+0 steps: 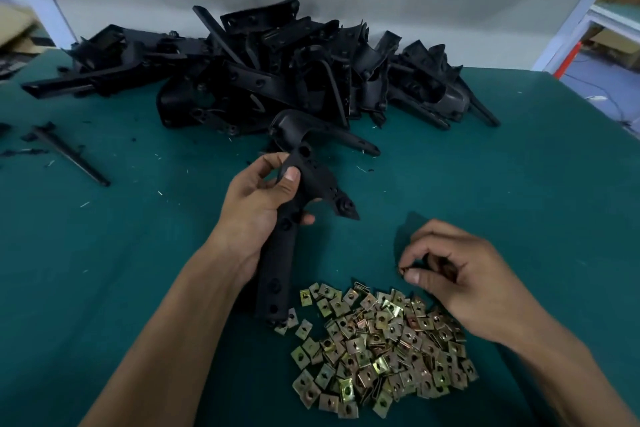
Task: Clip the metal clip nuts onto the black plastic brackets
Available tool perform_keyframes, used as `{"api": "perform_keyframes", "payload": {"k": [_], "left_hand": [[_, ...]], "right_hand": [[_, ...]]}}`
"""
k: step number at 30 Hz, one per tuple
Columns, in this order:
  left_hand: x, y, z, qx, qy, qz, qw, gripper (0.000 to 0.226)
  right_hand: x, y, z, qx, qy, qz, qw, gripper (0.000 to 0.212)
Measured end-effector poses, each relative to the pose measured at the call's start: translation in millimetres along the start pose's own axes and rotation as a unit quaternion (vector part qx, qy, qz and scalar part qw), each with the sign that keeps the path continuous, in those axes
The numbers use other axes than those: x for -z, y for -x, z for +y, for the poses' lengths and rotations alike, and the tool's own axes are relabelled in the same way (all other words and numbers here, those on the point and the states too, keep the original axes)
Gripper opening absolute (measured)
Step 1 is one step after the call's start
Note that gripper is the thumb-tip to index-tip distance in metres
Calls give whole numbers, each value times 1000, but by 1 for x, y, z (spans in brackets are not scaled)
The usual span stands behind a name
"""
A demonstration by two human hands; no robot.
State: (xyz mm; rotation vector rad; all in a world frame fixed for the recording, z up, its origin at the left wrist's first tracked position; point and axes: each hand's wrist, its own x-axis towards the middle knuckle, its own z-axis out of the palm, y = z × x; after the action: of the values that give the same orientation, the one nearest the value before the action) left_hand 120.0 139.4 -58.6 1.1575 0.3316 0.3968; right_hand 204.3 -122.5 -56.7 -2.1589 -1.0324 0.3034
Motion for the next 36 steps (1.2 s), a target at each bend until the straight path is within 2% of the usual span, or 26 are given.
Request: {"api": "perform_keyframes", "payload": {"k": [3, 5, 7, 10, 12, 14, 17, 19, 25, 30, 34, 36], "left_hand": [[2, -2, 1, -3, -10, -26, 1000, 6], [0, -1, 1, -4, -16, -57, 998, 12], [-5, 0, -1, 0, -18, -90, 996, 21], [-9, 0, -4, 3, -13, -110, 994, 22], [-8, 0, -5, -1, -13, -115, 993, 23], [-7, 0, -4, -11, -29, -125, 992, 26], [-7, -1, -3, -25, -49, -136, 989, 28], [-7, -1, -4, -30, -61, -147, 987, 28], [-8, -2, -6, -45, -64, -158, 984, 35], [-7, -3, -8, -62, -69, -152, 984, 37], [-7, -4, -9, -63, -63, -149, 985, 32], [-6, -5, -11, -58, -62, -143, 986, 26]], "right_hand": [[-11, -7, -3, 21, 37, 62, 997, 15], [-15, -18, -7, -9, -40, 79, 996, 16], [-17, -38, -14, -45, -175, 81, 980, 17], [-26, -64, -28, -67, -408, 89, 906, 11], [-32, -70, -32, -53, -489, 73, 867, 6], [-32, -69, -28, -43, -530, 44, 846, 5], [-26, -69, -22, -48, -556, 9, 830, 6], [-27, -70, -22, -56, -546, 6, 836, 8], [-30, -70, -22, -58, -536, 47, 841, 13], [-32, -67, -25, -46, -522, 26, 851, 13], [-32, -68, -26, -68, -510, 50, 856, 30], [-32, -69, -27, -78, -506, 71, 856, 26]]}}
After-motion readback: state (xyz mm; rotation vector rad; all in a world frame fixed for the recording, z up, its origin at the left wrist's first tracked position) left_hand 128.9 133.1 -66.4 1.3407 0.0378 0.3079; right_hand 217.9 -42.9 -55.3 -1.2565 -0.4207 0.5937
